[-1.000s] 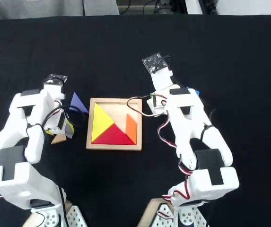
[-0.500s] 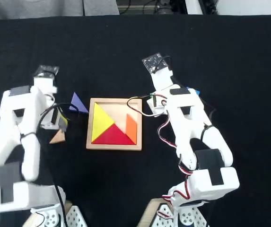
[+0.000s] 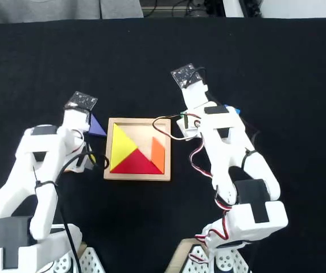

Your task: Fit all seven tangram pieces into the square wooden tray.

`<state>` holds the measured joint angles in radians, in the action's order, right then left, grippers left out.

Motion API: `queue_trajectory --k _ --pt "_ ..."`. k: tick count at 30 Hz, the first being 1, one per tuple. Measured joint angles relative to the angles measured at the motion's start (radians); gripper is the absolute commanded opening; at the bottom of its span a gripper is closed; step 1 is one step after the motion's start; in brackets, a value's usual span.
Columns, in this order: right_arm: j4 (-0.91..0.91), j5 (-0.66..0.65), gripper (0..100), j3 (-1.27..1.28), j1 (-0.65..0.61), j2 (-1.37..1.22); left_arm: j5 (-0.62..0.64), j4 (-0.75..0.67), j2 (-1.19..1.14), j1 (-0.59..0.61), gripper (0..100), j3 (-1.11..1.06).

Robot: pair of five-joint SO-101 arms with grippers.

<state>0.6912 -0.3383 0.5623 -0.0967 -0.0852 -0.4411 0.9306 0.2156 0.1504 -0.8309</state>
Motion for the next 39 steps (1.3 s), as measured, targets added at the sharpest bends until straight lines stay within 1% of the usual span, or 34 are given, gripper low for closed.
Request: queue_trajectory --k 3,10,14,19,24,32,36,39 --pt "0.000 0.000 1.1 0.000 0.000 0.000 0.002 -0.035 0.000 0.003 22 -0.008" --pt "0.000 0.000 1.1 0.000 0.000 0.000 0.003 -0.038 0.000 0.003 22 -0.011" --pt "0.000 0.000 1.1 0.000 0.000 0.000 0.005 0.020 0.000 0.003 22 -0.011" --pt "0.000 0.000 1.1 0.000 0.000 0.000 0.006 0.034 0.000 0.003 22 -0.011" --pt "0.000 0.000 1.1 0.000 0.000 0.000 0.006 0.003 -0.069 0.018 22 0.000" --pt "0.000 0.000 1.1 0.000 0.000 0.000 0.006 0.011 -0.180 0.072 22 0.107" --pt "0.000 0.000 1.1 0.000 0.000 0.000 -0.055 0.012 -0.183 0.074 22 0.110" --pt "0.000 0.000 1.1 0.000 0.000 0.000 -0.072 0.012 -0.183 0.081 22 0.110"
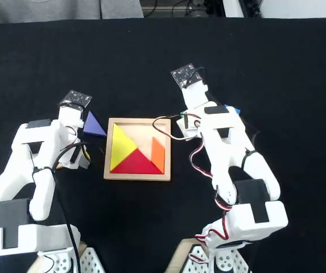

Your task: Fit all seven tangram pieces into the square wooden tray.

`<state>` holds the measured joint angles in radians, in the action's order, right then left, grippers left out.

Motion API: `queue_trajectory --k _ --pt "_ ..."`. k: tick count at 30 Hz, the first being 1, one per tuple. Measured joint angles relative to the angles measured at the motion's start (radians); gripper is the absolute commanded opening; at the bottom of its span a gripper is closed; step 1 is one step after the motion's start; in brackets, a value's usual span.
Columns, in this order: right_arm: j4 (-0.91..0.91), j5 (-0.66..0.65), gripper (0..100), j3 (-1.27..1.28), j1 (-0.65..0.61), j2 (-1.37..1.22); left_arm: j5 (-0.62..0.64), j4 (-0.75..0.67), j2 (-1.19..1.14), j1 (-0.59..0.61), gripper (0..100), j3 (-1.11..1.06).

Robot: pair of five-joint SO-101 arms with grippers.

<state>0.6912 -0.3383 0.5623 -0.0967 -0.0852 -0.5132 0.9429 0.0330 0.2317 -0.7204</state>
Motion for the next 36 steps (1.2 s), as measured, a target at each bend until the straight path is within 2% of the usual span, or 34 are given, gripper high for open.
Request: queue_trajectory --k 10,18,36 --pt "0.000 -0.006 1.1 0.000 0.000 0.000 -0.003 0.006 -0.005 0.012 22 0.018" --pt "0.000 -0.006 1.1 0.000 0.000 0.000 -0.003 0.086 -0.017 0.040 22 0.086" --pt "0.000 -0.006 1.1 0.000 0.000 0.000 -0.021 0.072 -0.018 0.046 22 0.089"
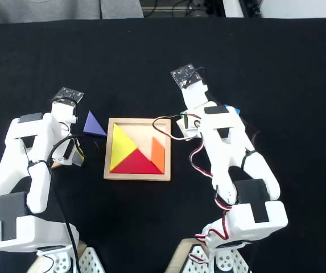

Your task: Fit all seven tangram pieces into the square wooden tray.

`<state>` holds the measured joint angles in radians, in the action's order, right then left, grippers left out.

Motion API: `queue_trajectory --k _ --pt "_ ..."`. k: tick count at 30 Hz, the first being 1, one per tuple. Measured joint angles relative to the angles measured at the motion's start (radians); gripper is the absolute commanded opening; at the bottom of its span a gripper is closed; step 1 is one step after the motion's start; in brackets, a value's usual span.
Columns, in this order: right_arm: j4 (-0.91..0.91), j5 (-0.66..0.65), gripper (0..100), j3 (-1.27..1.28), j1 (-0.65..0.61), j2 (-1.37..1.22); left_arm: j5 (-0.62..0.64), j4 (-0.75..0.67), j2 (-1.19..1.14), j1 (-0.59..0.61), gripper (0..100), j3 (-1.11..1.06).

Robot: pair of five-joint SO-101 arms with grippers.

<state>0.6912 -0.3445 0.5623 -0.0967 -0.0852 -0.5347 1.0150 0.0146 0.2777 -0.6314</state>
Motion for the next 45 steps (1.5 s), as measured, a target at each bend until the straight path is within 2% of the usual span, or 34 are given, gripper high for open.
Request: queue_trajectory --k 7,19,33,39,45 --pt "0.000 0.000 1.1 0.000 0.000 0.000 -0.035 -0.008 -0.006 0.043 22 0.000" --pt "0.000 0.000 1.1 0.000 0.000 0.000 -0.035 -0.025 -0.095 0.043 22 0.025" --pt "0.000 0.000 1.1 0.000 0.000 0.000 -0.061 0.025 -0.176 0.043 22 0.117" --pt "0.000 -0.029 1.1 0.000 0.000 0.000 -0.021 0.075 -0.011 0.040 22 0.118" --pt "0.000 -0.044 1.1 0.000 0.000 0.000 -0.057 0.126 0.169 -0.051 22 0.028"
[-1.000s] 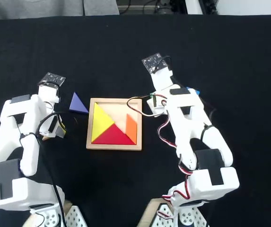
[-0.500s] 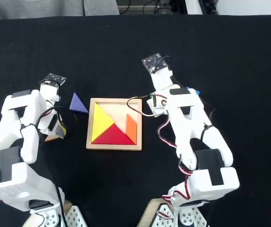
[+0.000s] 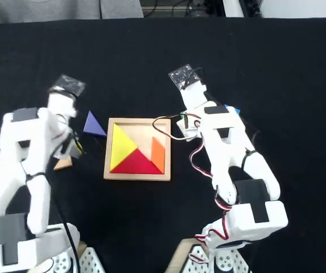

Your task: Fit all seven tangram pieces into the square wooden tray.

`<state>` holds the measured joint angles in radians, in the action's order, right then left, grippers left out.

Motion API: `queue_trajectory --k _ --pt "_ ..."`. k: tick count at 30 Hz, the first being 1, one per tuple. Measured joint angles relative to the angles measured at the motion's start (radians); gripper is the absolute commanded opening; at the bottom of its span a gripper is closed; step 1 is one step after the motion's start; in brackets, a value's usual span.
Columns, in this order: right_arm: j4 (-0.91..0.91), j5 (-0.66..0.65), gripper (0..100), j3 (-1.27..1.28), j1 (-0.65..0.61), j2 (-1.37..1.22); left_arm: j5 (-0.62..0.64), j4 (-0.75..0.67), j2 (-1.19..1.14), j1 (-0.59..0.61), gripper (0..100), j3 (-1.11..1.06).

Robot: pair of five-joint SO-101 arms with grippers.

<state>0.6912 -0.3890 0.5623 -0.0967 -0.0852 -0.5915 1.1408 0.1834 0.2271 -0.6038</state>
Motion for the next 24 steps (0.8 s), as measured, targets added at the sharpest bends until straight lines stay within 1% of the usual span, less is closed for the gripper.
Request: queue_trajectory --k 3,6,11,15,24 --pt "0.000 -0.003 1.1 0.000 0.000 0.000 -0.006 -0.008 -0.014 -0.011 22 -0.021" --pt "0.000 -0.003 1.1 0.000 0.000 0.000 -0.006 -0.046 -0.080 -0.009 22 -0.031" --pt "0.000 -0.003 1.1 0.011 0.000 0.000 -0.011 -0.104 -0.201 0.046 22 -0.026" --pt "0.000 -0.003 1.1 0.011 0.000 0.000 -0.058 -0.115 -0.249 0.055 22 0.006" --pt "0.000 -0.003 1.1 0.011 0.000 0.000 -0.069 -0.115 -0.278 0.060 22 0.005"
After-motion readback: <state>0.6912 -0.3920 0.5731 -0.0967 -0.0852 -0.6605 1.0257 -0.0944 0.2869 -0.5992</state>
